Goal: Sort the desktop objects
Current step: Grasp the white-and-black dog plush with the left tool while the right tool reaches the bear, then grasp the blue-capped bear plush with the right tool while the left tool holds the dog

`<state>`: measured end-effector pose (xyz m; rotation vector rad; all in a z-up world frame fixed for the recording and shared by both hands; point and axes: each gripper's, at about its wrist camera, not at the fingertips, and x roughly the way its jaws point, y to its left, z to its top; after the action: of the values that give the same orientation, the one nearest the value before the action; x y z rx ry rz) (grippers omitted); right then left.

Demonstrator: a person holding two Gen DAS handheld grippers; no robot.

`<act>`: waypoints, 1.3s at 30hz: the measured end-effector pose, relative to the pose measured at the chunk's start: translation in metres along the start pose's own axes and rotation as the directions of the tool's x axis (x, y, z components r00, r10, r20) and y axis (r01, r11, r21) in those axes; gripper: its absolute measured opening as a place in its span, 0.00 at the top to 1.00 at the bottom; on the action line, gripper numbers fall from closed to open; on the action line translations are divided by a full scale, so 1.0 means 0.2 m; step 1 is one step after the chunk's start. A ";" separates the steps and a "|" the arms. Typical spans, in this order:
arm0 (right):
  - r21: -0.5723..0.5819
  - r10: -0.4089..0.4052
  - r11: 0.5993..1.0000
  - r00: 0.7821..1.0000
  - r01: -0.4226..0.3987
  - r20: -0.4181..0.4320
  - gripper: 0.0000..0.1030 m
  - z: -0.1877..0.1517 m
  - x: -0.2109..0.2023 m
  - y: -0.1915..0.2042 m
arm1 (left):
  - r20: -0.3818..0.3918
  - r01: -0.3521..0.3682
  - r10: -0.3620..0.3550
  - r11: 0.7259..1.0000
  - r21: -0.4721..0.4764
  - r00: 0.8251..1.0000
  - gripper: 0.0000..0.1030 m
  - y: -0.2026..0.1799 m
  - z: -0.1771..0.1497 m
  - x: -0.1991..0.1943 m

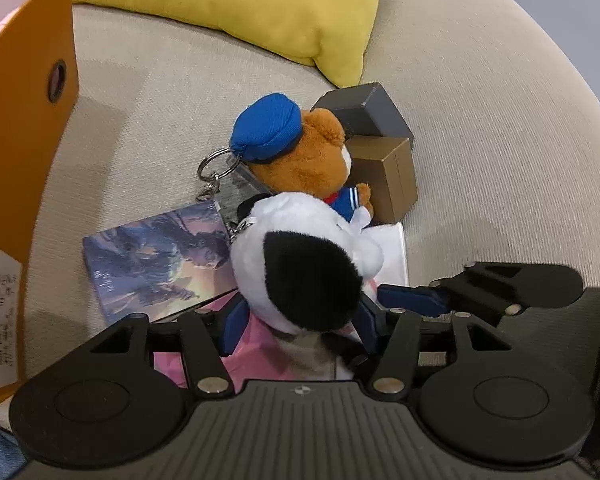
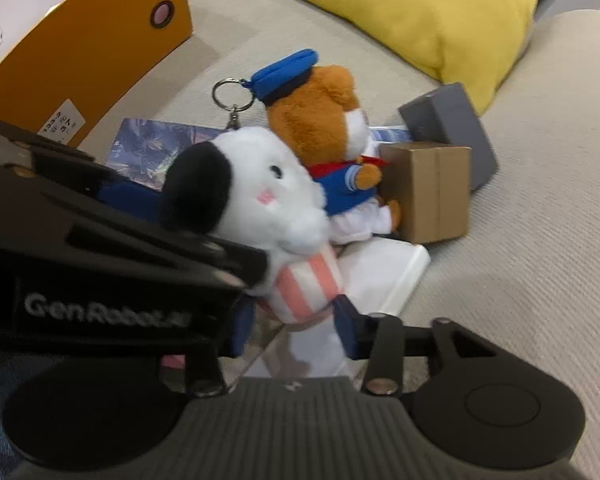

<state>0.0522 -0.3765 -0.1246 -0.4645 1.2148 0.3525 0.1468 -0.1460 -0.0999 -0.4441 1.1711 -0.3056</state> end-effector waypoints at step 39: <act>-0.083 -0.038 0.995 0.984 0.053 0.173 0.57 0.20 -0.05 -0.11 | 0.118 -0.076 0.052 0.976 0.205 0.992 0.35 0.03 0.14 -0.35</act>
<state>0.0927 -0.3751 -0.1010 -0.5253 1.0228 0.3996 0.1483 -0.1049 -0.0366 -0.2358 1.0290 -0.3398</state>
